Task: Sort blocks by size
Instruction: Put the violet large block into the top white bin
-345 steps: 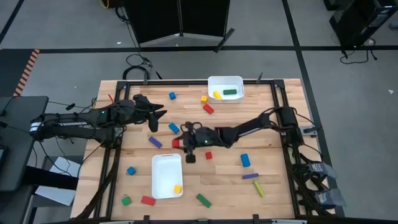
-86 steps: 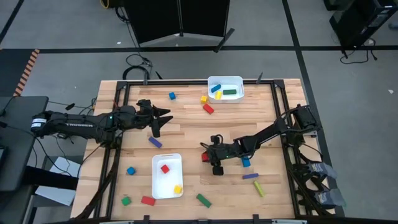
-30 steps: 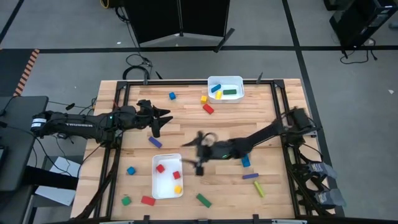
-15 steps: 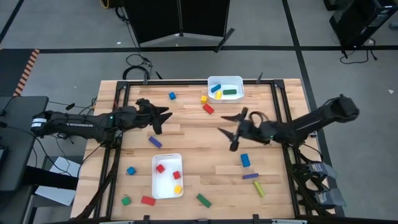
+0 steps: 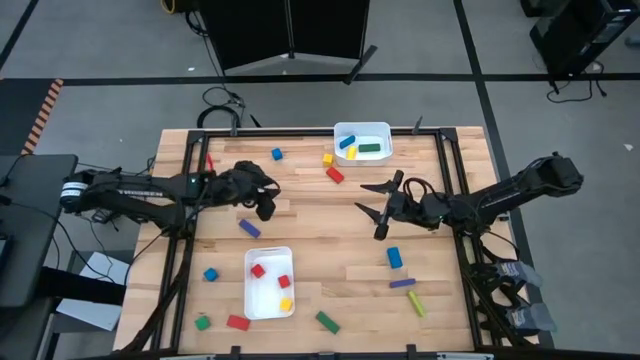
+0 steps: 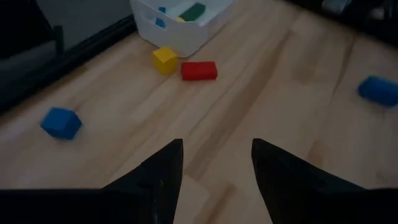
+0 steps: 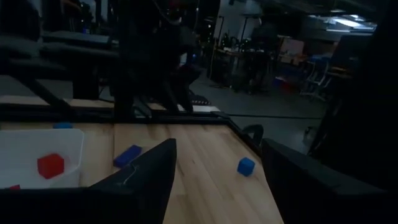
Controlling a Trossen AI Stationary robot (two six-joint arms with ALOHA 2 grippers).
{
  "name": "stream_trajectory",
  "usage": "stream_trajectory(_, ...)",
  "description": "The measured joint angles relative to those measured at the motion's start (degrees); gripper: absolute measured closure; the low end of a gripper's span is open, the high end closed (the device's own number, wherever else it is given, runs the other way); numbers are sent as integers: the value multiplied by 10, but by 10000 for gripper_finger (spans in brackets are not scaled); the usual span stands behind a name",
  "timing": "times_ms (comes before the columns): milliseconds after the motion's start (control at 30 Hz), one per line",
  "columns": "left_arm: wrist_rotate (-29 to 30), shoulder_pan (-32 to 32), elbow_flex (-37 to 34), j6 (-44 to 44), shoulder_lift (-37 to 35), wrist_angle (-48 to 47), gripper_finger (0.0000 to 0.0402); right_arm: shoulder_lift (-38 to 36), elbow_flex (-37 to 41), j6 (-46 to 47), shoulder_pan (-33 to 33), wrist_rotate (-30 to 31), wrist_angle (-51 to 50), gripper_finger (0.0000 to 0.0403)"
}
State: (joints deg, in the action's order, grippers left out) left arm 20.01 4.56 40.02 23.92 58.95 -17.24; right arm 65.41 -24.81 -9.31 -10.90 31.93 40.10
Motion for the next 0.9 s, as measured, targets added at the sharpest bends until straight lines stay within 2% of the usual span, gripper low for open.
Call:
stream_trajectory(167, -32, 1, 92, -89, 29, -107, 204, 0, 0, 0, 0, 0, 1, 158)
stream_trajectory(300, -37, 1, 136, -105, 44, -222, 203, 0, 0, 0, 0, -1, 1, 161)
stream_trajectory(533, -65, 1, 127, -82, 45, -348, 197, 0, 0, 1, 0, -1, 1, 167)
stream_trajectory(733, -75, 0, 103, -73, 48, -356, 149, 0, 0, 4, 0, -2, 1, 170)
stream_trajectory(900, -81, -1, 95, -103, 90, -361, 115, 0, 0, 7, 0, -3, 1, 173)
